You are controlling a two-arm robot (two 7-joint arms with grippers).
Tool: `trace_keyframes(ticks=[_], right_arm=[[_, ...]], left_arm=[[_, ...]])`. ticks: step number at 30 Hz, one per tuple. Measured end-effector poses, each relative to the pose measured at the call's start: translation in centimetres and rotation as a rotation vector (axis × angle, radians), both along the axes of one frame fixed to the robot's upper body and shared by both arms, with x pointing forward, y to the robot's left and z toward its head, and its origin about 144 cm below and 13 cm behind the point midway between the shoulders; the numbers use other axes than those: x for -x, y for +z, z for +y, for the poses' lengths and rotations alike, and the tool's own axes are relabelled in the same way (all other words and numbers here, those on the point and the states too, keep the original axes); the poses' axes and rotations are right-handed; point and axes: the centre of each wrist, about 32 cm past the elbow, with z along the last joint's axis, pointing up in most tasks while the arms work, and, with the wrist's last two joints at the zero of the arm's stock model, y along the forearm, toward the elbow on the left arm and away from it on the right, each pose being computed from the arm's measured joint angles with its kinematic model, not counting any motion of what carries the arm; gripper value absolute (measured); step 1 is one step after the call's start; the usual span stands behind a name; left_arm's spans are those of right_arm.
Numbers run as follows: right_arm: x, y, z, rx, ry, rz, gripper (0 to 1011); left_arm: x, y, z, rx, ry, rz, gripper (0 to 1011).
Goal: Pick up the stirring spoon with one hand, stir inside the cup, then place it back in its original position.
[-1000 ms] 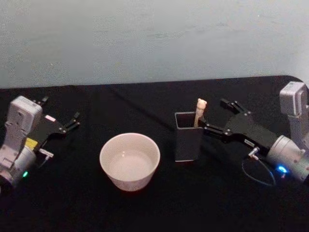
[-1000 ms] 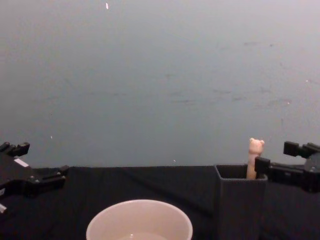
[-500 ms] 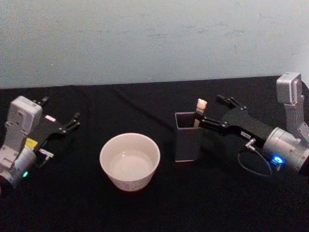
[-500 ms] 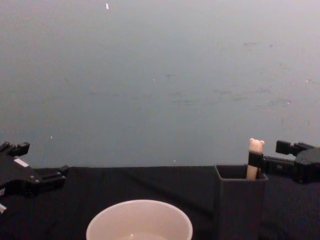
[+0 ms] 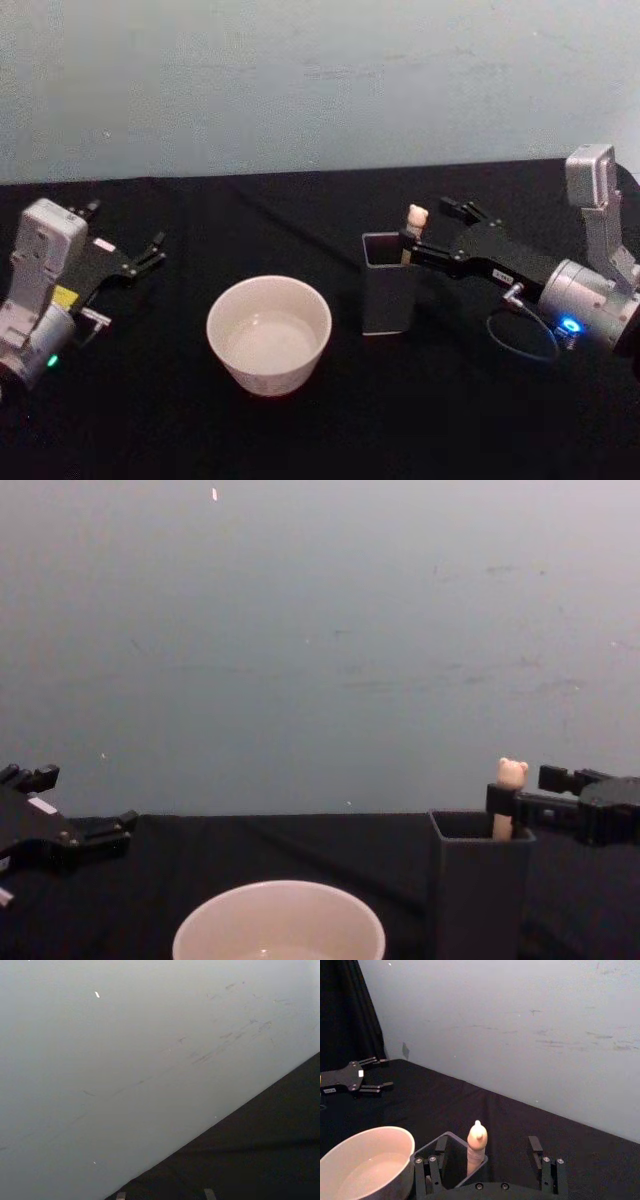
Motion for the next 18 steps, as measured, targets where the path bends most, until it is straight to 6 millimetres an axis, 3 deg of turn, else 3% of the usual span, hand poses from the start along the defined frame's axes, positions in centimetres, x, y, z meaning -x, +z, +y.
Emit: trace_keyframes(ticks=[18], right_arm=[[-0.23,0.13,0.05,-0.002,0.009,0.022,1002]], left_arm=[[0.00,0.00,0.00,0.000,0.000,0.000,1001]])
